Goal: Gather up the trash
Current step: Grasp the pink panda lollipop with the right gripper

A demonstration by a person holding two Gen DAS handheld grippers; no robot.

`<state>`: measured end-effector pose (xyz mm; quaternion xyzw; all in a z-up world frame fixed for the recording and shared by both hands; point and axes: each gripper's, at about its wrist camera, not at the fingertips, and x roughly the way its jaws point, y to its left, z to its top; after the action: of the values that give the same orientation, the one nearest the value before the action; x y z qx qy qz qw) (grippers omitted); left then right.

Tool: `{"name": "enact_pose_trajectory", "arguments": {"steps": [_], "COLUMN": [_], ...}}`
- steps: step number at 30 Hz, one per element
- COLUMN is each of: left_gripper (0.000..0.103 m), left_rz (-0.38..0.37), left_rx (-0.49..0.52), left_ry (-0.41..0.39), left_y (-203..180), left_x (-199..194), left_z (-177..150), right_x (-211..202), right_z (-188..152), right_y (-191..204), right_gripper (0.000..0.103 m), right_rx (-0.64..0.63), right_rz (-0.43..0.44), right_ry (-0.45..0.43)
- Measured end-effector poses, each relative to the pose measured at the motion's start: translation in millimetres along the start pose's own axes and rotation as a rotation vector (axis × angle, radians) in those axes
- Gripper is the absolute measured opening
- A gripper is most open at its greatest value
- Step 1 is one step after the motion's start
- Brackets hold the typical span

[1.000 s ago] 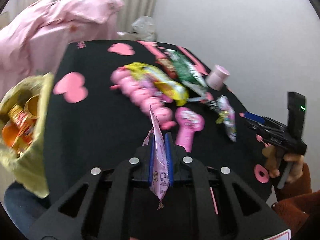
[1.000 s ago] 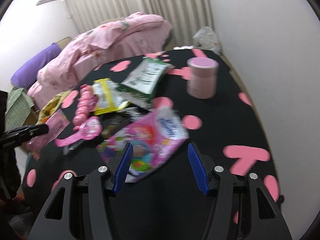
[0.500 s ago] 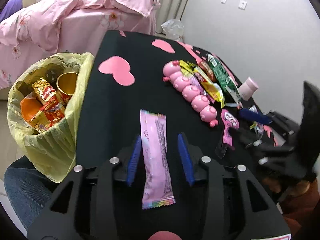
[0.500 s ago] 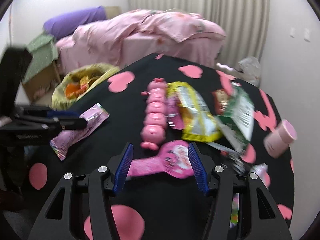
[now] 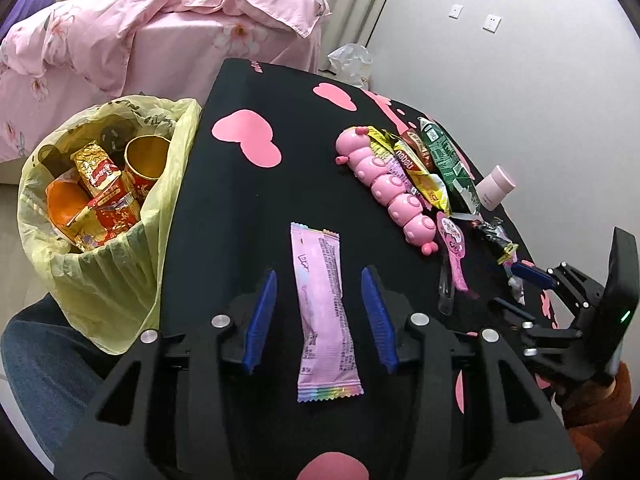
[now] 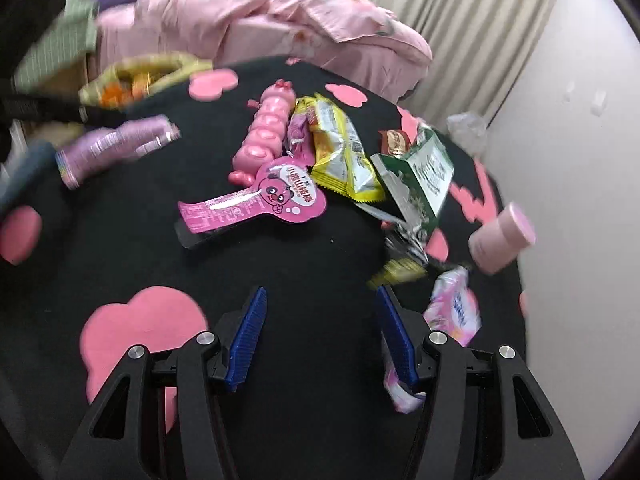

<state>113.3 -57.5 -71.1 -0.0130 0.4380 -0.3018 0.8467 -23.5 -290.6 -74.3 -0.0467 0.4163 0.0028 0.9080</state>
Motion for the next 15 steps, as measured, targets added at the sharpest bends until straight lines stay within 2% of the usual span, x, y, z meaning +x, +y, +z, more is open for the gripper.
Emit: {"name": "enact_pose_trajectory", "arguments": {"steps": [1,4,6,7,10,13,15], "left_gripper": [0.042,0.042,0.042,0.042,0.042,0.043,0.043], "left_rz": [-0.004,-0.005,0.003,0.007,0.007,0.007,0.004], "left_rx": [0.001,0.008,0.014,0.014,0.005,-0.002,-0.008], "left_ry": [-0.002,-0.008,-0.013,-0.017,-0.029,-0.037,-0.04], "left_y": [-1,-2,-3,-2,2,7,10], "left_x": [-1,-2,-3,-5,-9,-12,-14], "left_z": [0,1,2,2,3,3,3], "right_x": [-4,5,15,26,49,68,69], "right_z": [2,10,19,27,47,59,63], "right_y": [-13,-26,-25,-25,-20,-12,-2], "right_gripper": [0.054,0.054,0.054,0.054,0.054,0.054,0.054], "right_rx": [0.112,0.297,0.355,0.389,0.396,0.346,0.279], "right_rz": [0.098,0.235,0.264,0.27,0.212,0.152,0.138], "right_ry": [-0.019,-0.011,0.005,0.011,0.037,0.078,0.067]}}
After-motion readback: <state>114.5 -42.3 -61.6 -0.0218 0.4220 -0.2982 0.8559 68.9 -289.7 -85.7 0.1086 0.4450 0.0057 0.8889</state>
